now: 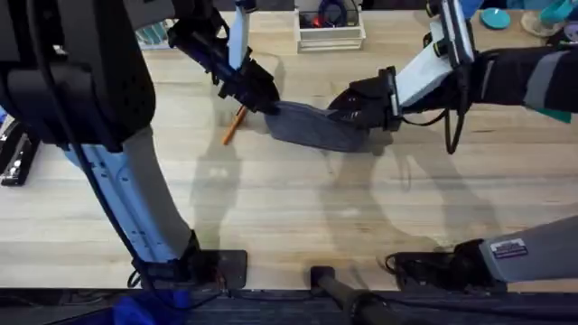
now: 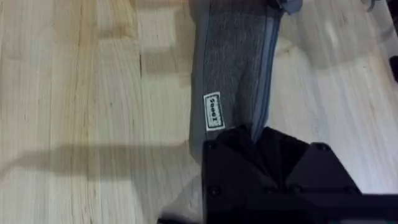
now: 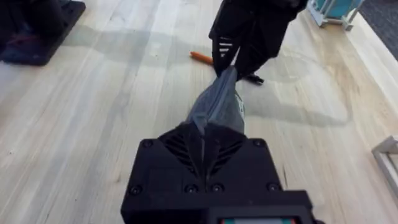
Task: Unzip the bag, pick up the pens from the table one at a time and place them inside, then zip the bag closed.
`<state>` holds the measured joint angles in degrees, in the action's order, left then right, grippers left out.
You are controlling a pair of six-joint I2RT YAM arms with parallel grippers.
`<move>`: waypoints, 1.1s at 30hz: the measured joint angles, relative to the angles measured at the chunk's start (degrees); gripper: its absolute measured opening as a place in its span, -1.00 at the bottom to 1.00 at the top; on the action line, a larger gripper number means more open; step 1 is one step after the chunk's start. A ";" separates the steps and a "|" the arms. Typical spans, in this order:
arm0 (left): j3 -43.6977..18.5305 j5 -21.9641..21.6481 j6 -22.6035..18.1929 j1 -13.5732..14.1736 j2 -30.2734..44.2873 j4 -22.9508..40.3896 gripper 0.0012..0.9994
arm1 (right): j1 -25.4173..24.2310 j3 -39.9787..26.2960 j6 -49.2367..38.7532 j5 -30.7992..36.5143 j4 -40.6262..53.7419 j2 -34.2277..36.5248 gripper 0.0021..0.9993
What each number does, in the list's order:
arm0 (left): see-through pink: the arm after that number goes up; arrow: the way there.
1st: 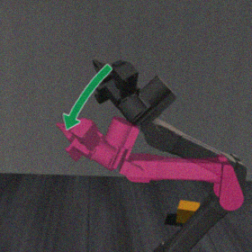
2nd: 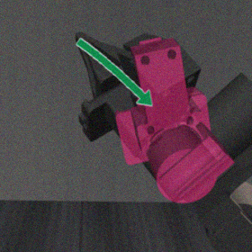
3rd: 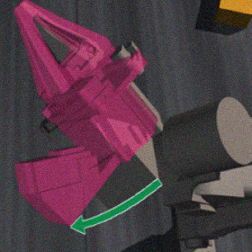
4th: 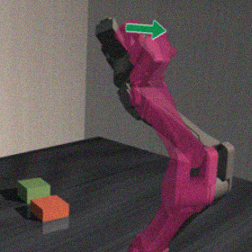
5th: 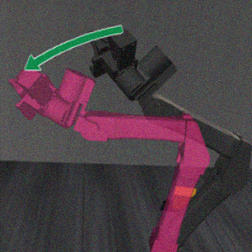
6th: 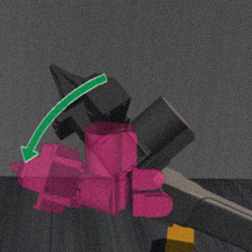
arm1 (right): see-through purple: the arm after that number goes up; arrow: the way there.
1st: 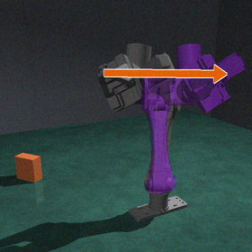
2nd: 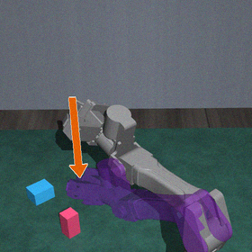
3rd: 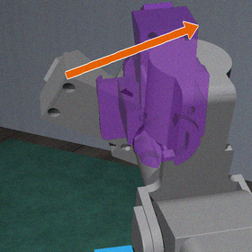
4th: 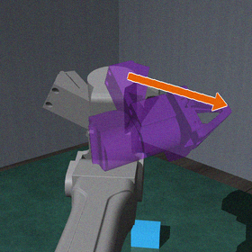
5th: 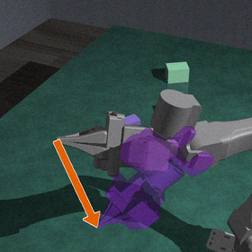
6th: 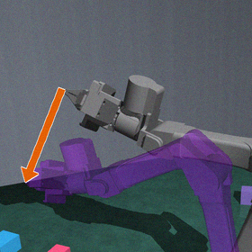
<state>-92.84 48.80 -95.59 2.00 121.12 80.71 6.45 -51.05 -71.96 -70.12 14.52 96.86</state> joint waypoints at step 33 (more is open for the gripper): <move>0.00 -0.14 0.00 0.00 0.00 0.01 -0.92 | 9.74 0.00 13.73 9.49 -18.03 0.00 -0.94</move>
<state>-92.84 48.65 -95.59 2.00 121.12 80.72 16.19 -51.05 -58.23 -60.62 -3.50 96.86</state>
